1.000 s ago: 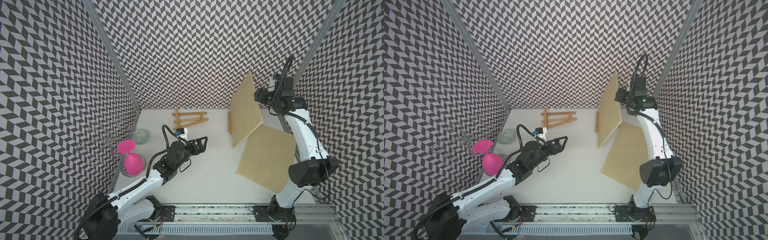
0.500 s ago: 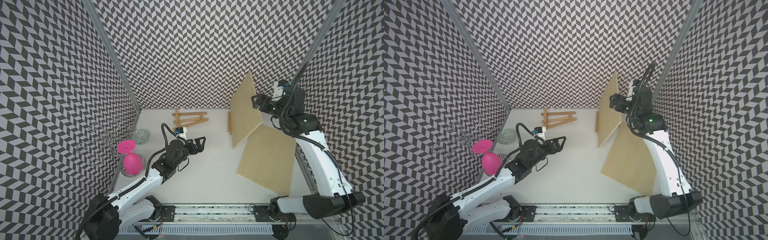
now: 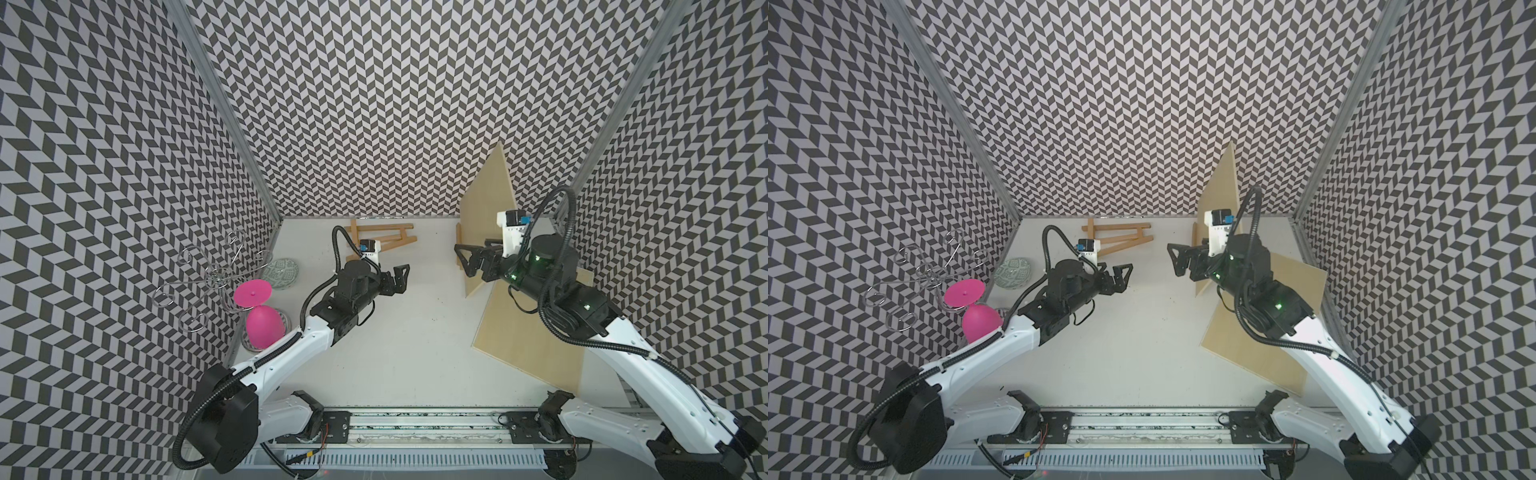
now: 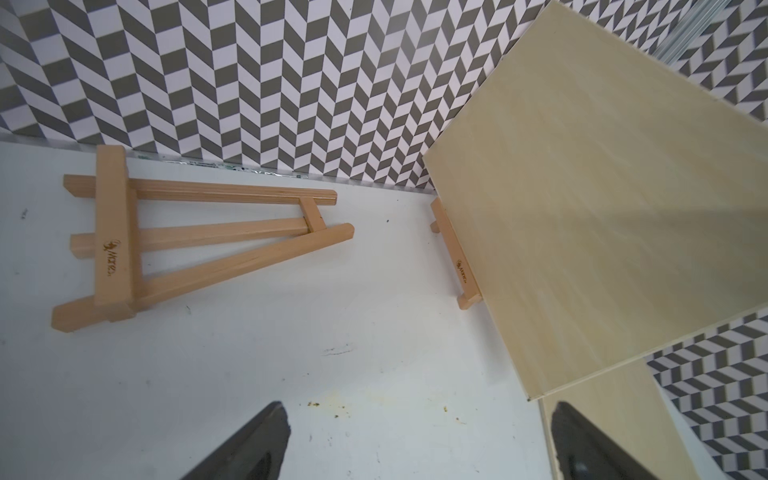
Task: Assemble the easel
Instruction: Move the easel to the center of the board.
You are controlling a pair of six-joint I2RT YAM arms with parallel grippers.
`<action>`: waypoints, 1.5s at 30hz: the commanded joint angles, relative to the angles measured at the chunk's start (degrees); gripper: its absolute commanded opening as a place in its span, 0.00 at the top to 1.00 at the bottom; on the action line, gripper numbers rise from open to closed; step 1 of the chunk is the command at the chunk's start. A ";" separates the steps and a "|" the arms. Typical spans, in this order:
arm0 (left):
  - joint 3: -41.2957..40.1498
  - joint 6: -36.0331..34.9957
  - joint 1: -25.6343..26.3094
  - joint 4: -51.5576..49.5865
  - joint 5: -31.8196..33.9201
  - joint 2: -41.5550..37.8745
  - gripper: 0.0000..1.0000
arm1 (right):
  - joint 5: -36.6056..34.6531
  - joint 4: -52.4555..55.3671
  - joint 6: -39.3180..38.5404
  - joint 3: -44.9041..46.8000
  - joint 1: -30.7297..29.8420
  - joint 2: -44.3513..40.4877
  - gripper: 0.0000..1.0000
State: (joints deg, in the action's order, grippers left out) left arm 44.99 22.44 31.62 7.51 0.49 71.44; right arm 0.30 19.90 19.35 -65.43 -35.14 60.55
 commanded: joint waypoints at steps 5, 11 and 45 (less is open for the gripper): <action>4.29 -16.08 -2.73 0.84 -4.38 6.61 0.00 | 0.02 -16.34 -2.17 15.03 -3.40 -2.92 0.01; 8.40 -26.40 -4.69 -0.30 -7.89 13.99 0.00 | -0.30 -26.58 -1.50 26.02 -6.34 -1.86 0.01; 47.34 -36.56 -12.61 -14.71 -5.08 55.94 0.09 | -1.44 -51.27 -3.53 41.08 -7.57 8.81 0.01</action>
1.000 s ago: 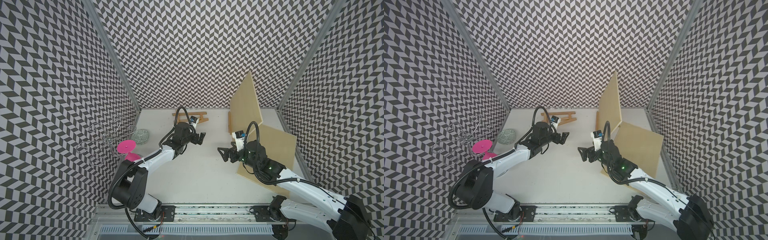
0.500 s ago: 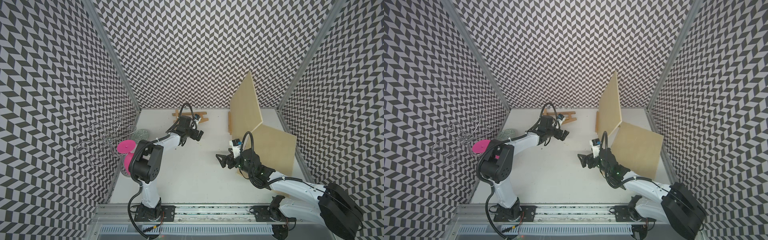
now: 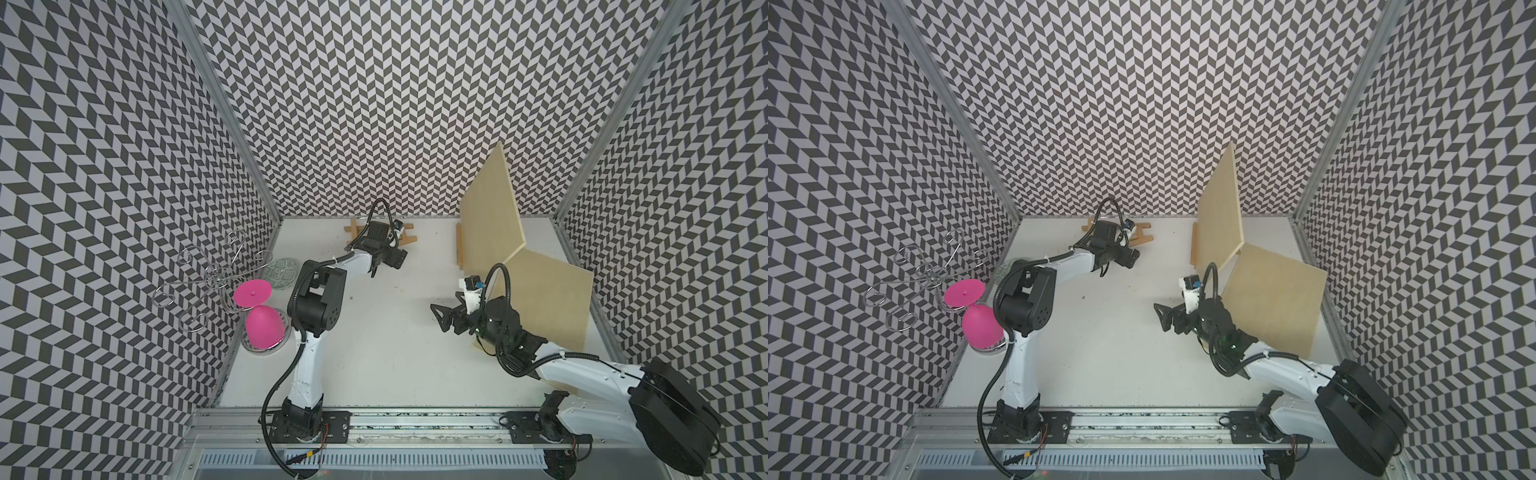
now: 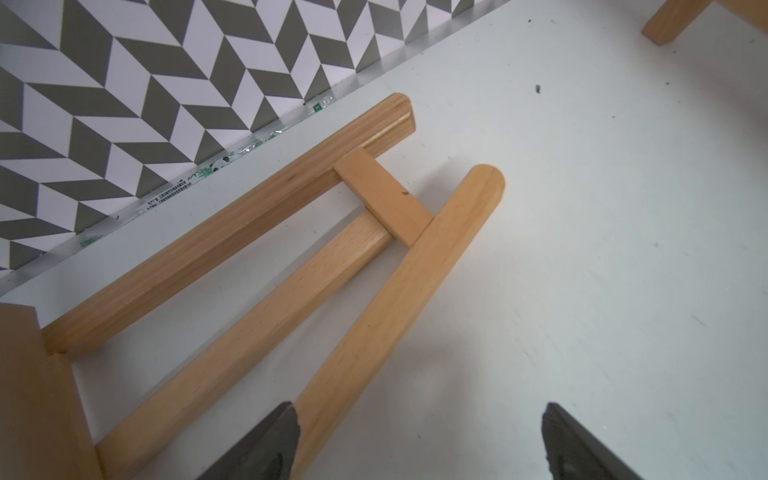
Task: Assemble the easel
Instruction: Move the easel to the center of the board.
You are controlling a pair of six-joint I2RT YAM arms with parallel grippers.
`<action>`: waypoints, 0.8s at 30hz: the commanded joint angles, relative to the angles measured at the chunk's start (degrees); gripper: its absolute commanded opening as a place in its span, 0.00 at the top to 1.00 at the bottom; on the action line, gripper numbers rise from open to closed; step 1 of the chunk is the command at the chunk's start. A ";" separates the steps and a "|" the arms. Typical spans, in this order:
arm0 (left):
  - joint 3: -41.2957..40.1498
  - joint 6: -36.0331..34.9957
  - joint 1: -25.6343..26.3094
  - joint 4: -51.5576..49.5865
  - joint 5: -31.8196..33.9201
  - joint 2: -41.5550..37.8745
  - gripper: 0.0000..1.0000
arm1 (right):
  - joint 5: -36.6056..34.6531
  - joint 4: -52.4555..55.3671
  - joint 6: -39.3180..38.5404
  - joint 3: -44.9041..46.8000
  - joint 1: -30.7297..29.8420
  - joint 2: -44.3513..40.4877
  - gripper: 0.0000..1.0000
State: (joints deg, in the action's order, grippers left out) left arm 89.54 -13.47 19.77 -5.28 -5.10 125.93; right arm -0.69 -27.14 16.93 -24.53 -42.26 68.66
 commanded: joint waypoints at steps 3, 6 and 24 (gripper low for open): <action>6.45 -0.27 -1.22 -4.45 0.69 3.79 0.12 | -0.85 -4.20 -1.15 -0.07 -0.45 1.07 0.01; 8.78 0.36 -1.23 -7.15 0.43 4.93 0.16 | -0.77 -3.91 -1.18 -0.55 -0.45 1.65 0.01; 2.73 4.96 2.79 -9.49 5.28 2.42 0.43 | -1.29 -3.71 -0.76 -0.56 -0.45 1.21 0.01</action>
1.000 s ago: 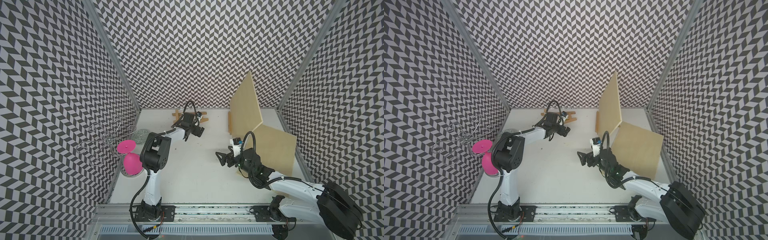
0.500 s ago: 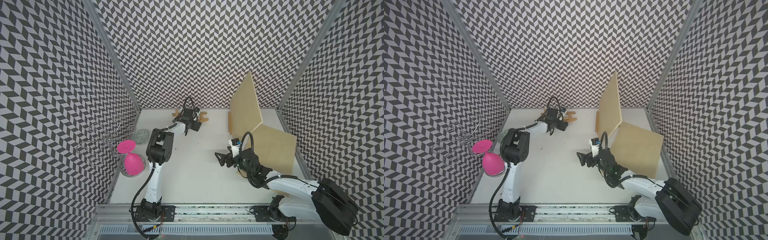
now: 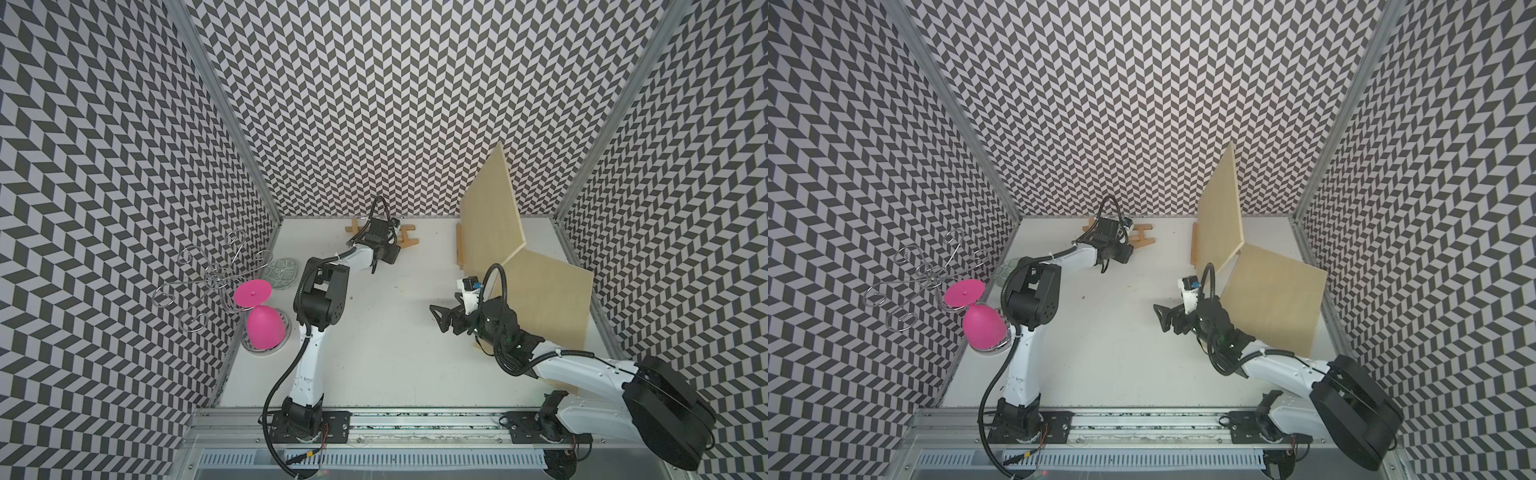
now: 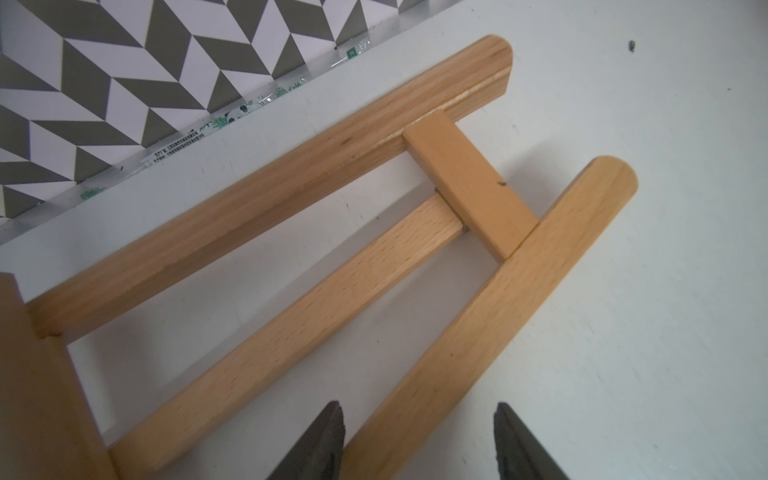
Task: Assemble the easel
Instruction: Move the easel to the center of the board, then pick up the easel at the center of the board.
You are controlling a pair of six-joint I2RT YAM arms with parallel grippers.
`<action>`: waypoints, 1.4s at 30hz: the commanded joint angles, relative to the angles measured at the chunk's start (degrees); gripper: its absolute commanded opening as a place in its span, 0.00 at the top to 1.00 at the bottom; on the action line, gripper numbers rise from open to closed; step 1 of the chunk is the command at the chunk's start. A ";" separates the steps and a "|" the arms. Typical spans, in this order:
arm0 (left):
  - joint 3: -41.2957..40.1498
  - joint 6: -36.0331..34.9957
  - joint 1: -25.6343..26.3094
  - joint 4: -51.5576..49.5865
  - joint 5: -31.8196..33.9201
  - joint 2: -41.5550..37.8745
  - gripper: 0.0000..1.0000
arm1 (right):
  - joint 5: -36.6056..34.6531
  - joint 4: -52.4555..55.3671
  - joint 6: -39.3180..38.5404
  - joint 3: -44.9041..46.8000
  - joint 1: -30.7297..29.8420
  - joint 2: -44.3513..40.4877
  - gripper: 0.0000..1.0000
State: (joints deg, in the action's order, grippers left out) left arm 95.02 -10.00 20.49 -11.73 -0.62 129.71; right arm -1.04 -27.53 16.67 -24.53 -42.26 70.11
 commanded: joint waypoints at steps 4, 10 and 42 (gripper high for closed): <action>-5.08 4.56 3.43 -3.65 0.68 -2.78 0.48 | -0.92 -3.35 -0.32 -0.43 -0.45 -0.50 0.01; -10.06 7.21 6.85 -4.31 0.99 -7.11 0.52 | -1.55 -3.70 0.03 0.19 -0.45 -1.52 0.01; -13.02 4.83 7.91 -5.68 0.96 -9.47 0.59 | -2.76 -4.20 0.68 1.02 -0.45 -3.13 0.01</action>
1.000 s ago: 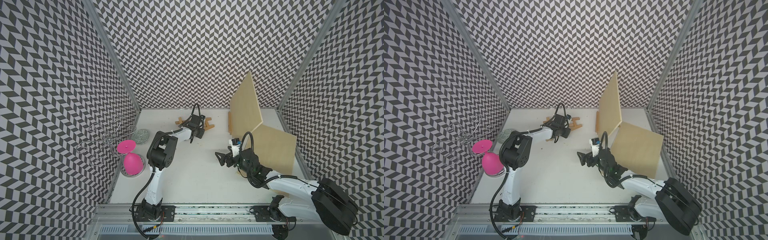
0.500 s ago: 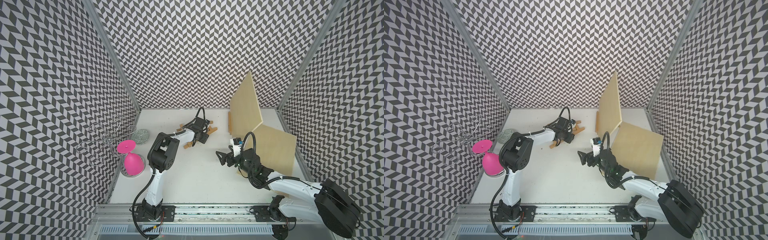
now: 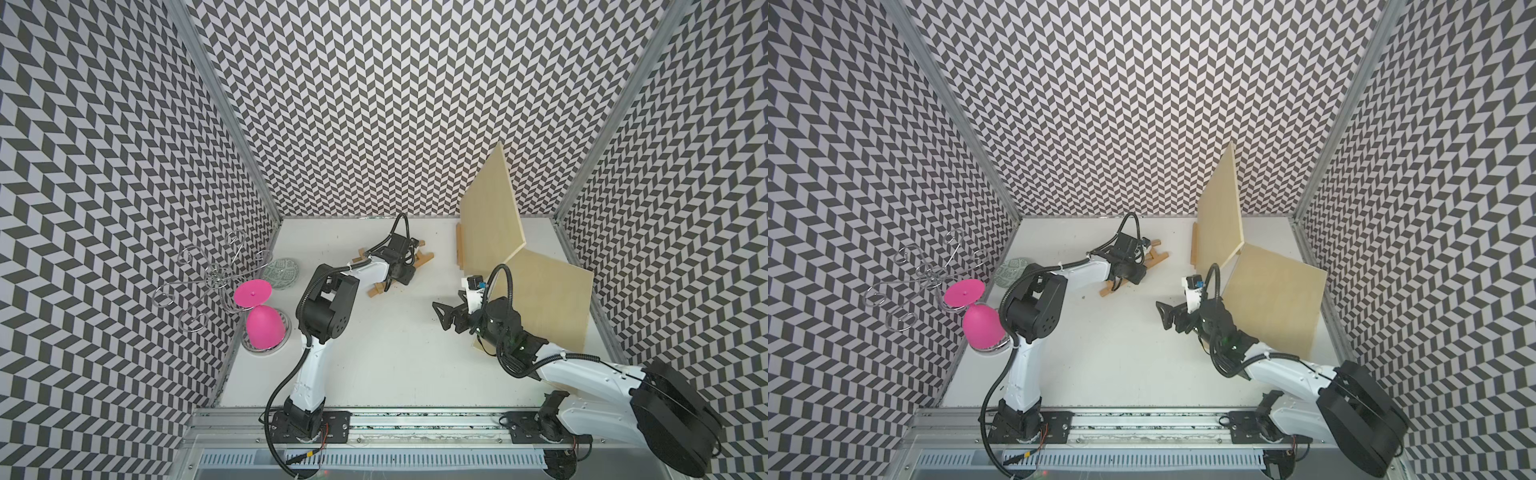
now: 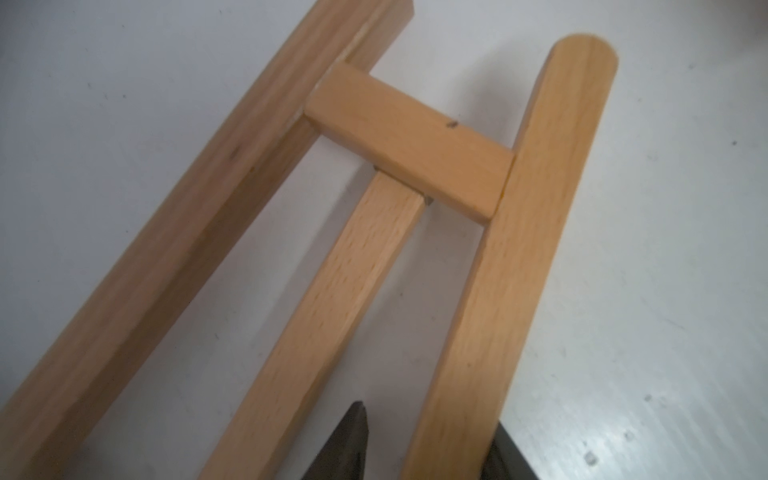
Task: Assemble the easel
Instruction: Pick up the easel at the center of the board.
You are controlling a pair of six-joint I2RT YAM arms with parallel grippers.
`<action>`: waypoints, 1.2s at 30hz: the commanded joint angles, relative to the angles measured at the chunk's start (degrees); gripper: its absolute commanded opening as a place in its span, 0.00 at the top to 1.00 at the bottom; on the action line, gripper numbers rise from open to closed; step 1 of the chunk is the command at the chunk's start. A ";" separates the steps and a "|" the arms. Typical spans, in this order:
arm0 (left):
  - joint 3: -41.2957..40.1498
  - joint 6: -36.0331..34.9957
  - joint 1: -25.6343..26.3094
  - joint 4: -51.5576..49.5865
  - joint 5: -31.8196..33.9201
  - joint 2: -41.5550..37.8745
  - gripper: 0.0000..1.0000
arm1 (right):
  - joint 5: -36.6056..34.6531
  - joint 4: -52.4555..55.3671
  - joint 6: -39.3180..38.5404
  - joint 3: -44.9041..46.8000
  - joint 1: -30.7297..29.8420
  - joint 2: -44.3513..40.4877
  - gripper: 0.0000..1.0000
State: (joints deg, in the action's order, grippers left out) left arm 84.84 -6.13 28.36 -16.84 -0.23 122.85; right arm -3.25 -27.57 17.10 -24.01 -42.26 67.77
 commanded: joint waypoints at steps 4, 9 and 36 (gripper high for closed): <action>-6.15 1.50 0.49 1.87 0.76 -5.42 0.64 | -0.27 -4.02 0.32 0.28 -0.45 -0.28 0.01; -7.99 1.73 0.48 3.00 0.68 -8.19 0.71 | -0.76 -4.33 0.32 0.55 -0.45 -0.53 0.01; -36.04 6.57 14.68 27.43 4.90 -42.41 1.00 | 2.89 -5.45 -1.51 4.87 -1.18 -9.41 0.01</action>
State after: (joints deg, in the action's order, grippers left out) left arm 50.65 -0.08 41.98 1.58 2.92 85.82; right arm -2.07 -29.32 16.84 -19.92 -42.59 60.55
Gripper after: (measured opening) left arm 0.200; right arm 0.992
